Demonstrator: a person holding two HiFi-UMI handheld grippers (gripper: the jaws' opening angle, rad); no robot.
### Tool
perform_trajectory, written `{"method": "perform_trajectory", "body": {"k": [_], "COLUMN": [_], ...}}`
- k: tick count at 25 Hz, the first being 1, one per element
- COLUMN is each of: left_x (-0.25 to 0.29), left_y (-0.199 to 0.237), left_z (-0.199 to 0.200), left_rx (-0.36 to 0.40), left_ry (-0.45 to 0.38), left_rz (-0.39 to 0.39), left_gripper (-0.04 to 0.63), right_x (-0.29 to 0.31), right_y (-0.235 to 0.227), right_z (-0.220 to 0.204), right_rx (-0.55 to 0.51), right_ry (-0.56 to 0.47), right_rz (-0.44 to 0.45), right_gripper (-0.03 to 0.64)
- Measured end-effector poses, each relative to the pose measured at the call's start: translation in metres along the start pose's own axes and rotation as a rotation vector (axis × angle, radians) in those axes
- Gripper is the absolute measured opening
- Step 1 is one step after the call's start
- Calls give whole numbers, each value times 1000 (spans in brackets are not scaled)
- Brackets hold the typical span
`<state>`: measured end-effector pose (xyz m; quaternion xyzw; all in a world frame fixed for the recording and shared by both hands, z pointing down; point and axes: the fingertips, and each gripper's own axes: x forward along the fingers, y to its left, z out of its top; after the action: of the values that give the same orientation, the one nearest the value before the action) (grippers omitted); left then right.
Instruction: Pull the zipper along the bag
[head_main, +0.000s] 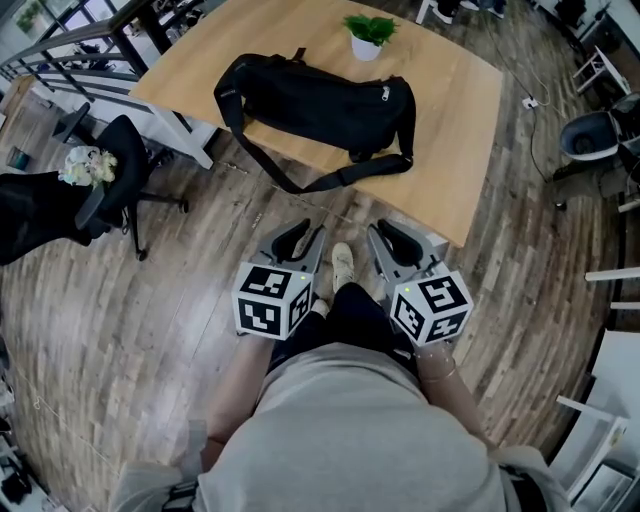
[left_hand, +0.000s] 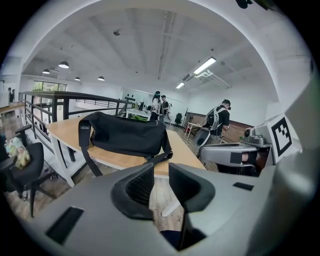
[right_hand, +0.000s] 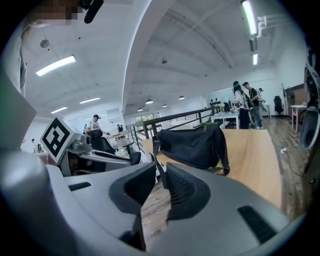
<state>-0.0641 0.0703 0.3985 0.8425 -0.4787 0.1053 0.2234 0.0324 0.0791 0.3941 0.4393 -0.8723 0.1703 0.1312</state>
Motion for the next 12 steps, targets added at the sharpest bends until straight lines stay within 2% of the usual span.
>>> {"method": "perform_trajectory", "body": {"k": [6, 12], "left_x": [30, 87], "left_y": [17, 30], "left_z": [15, 54], "left_rx": [10, 13], "left_ry": [7, -8], "left_rz": [25, 10], "left_gripper": [98, 98], "right_x": [36, 73], "right_y": [-30, -85], "right_z": [16, 56], "right_rx": [21, 33], "right_ry": [-24, -59], "right_rz": [-1, -11], "right_gripper": [83, 84]}}
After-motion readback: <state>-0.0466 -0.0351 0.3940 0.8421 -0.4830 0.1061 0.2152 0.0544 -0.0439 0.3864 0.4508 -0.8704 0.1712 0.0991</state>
